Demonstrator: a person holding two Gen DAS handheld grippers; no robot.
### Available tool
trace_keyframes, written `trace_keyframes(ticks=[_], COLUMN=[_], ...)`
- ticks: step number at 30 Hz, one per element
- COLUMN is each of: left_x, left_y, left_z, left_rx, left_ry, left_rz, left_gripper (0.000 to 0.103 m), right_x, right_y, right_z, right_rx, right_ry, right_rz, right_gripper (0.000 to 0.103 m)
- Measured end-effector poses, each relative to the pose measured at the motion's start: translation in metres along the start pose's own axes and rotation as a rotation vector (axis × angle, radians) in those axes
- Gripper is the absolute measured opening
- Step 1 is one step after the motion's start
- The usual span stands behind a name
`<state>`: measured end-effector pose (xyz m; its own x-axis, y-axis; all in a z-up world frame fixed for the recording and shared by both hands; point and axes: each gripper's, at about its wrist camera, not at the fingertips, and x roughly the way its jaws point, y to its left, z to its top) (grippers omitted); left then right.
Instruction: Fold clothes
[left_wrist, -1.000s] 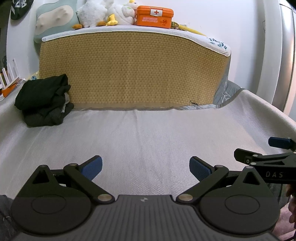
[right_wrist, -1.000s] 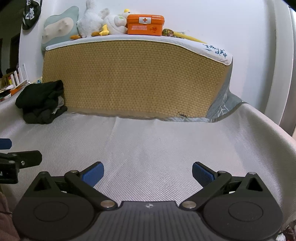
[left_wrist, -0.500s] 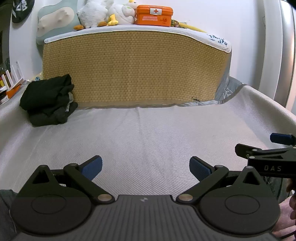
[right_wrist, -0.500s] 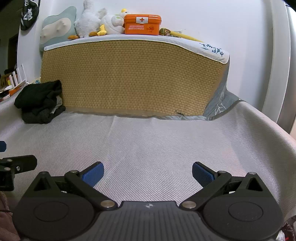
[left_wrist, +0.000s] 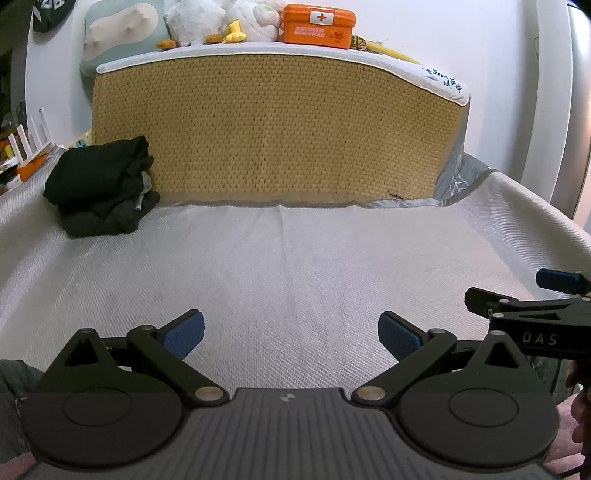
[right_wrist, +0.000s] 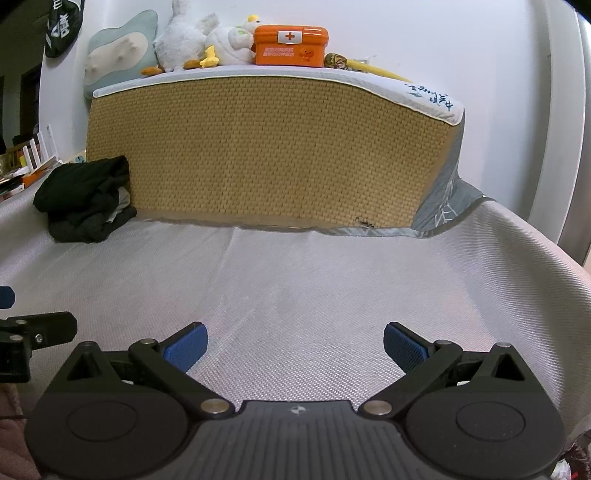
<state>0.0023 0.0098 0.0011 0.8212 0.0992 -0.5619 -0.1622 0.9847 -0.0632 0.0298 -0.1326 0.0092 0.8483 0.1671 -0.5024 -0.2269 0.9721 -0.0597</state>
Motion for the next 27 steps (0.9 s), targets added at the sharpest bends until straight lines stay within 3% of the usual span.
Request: trace_keyframes(ticks=[27], left_x=[0.0041], left_y=[0.0006], left_z=[-0.0075], left_rx=[-0.006], left_ry=[0.031], left_rz=[0.008], left_gripper=[0.103], right_x=[0.0008], right_y=[0.0019], right_z=[-0.0022], right_rx=[-0.002], right_ry=[0.013], right_rz=[0.007], right_gripper=[0.102])
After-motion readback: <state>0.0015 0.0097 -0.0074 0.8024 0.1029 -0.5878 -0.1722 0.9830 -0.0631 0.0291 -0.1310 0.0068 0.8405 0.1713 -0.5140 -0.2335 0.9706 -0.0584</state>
